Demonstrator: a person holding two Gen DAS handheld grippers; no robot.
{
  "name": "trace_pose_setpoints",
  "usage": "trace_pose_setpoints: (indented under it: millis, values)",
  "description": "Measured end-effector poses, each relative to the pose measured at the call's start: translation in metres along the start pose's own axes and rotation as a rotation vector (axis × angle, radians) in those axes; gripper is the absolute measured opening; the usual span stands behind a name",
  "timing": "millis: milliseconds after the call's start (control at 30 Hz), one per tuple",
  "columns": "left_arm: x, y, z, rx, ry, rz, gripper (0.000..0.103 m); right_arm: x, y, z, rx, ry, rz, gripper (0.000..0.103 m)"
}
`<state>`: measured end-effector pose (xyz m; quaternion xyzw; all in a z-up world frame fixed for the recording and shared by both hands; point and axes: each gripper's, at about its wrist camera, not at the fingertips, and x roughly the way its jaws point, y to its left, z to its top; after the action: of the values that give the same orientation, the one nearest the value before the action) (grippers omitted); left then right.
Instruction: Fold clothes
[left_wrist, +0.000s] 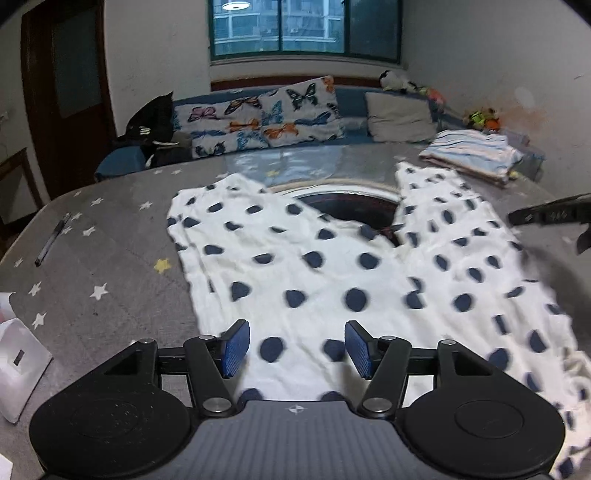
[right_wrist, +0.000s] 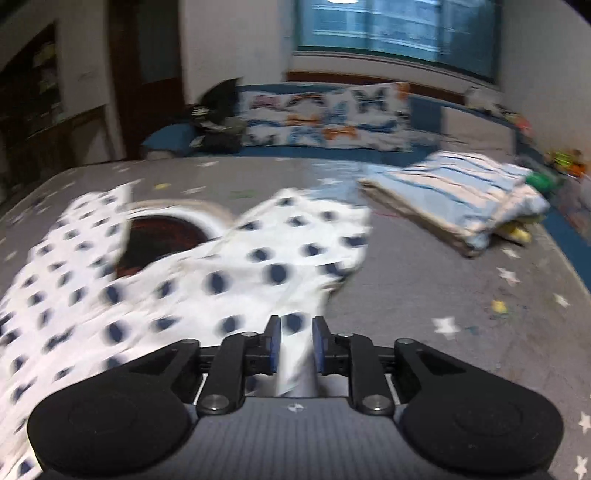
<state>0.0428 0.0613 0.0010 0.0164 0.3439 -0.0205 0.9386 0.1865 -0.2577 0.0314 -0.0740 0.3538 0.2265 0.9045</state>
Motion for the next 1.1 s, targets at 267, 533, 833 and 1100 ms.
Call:
trace_pose_setpoints:
  millis: [267, 533, 833, 1100]
  values:
    - [-0.014, -0.024, -0.018, 0.048, 0.02, -0.059, 0.06, -0.009, 0.052, -0.029, -0.184, 0.077, 0.111, 0.031]
    - [-0.03, -0.016, -0.045, 0.037, 0.051, -0.035, 0.06, -0.041, 0.042, -0.054, -0.229, 0.125, 0.032, 0.031]
    - [-0.072, -0.031, -0.055, 0.046, 0.01, -0.096, 0.061, -0.094, 0.066, -0.059, -0.276, 0.049, 0.129, 0.034]
    - [-0.092, -0.05, -0.07, 0.078, 0.01, -0.13, 0.062, -0.086, 0.096, -0.078, -0.354, 0.101, 0.186, 0.035]
